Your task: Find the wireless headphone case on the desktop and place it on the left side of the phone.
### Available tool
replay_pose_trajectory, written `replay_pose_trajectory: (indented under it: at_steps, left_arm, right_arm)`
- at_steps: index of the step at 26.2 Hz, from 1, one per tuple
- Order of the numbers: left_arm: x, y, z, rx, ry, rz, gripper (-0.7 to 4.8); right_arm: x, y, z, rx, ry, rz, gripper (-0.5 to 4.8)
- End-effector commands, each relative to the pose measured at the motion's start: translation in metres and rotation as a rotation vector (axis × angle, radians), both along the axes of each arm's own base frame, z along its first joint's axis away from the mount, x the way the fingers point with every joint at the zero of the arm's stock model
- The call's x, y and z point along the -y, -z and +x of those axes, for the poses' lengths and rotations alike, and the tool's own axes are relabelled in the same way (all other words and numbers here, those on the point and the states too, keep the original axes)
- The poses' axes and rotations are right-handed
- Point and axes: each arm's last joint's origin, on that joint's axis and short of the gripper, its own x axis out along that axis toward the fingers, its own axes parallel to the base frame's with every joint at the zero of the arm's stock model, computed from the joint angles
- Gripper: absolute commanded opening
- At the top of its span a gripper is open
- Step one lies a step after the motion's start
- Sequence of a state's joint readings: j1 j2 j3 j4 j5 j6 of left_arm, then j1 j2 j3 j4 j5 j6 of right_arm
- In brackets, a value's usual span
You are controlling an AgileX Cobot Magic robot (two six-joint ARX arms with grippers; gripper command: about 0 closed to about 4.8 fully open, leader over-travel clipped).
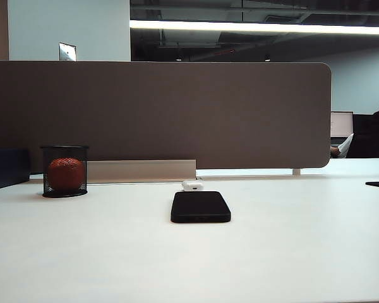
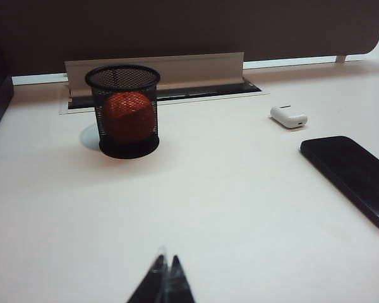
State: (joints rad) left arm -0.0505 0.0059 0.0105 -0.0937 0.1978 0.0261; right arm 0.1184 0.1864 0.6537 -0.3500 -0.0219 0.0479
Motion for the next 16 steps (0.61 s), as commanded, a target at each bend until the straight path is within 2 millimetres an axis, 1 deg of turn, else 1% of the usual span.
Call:
replay_pose_trajectory:
  at_steps: [1, 2, 5, 6, 10, 12, 16]
  left_arm:
    - [0.0, -0.002, 0.0, 0.014, -0.001, -0.001, -0.05]
    - [0.0, -0.002, 0.0, 0.014, -0.001, 0.0, -0.05]
    - [0.0, -0.002, 0.0, 0.014, -0.001, 0.0, -0.05]
    - [0.0, -0.002, 0.0, 0.014, -0.001, 0.0, -0.05]
    - [0.0, -0.002, 0.0, 0.013, -0.001, 0.0, -0.05]
    - [0.0, -0.002, 0.0, 0.013, -0.001, 0.0, -0.05]
    - [0.0, -0.002, 0.0, 0.013, -0.001, 0.0, -0.05]
  right_arm:
    - [-0.001, -0.027, 0.004, -0.036, -0.003, 0.0, -0.05]
    - [-0.001, -0.042, 0.007, -0.069, -0.003, -0.004, -0.05]
    - [-0.002, -0.075, 0.018, -0.129, -0.004, -0.011, -0.05]
    - [-0.002, -0.08, 0.02, -0.135, -0.004, -0.012, -0.05]
    - [-0.004, -0.112, 0.03, -0.144, -0.015, -0.013, -0.05]
    - [-0.006, -0.126, 0.035, -0.145, -0.047, -0.015, -0.05]
    - [-0.009, -0.146, 0.047, -0.183, -0.115, -0.016, -0.05]
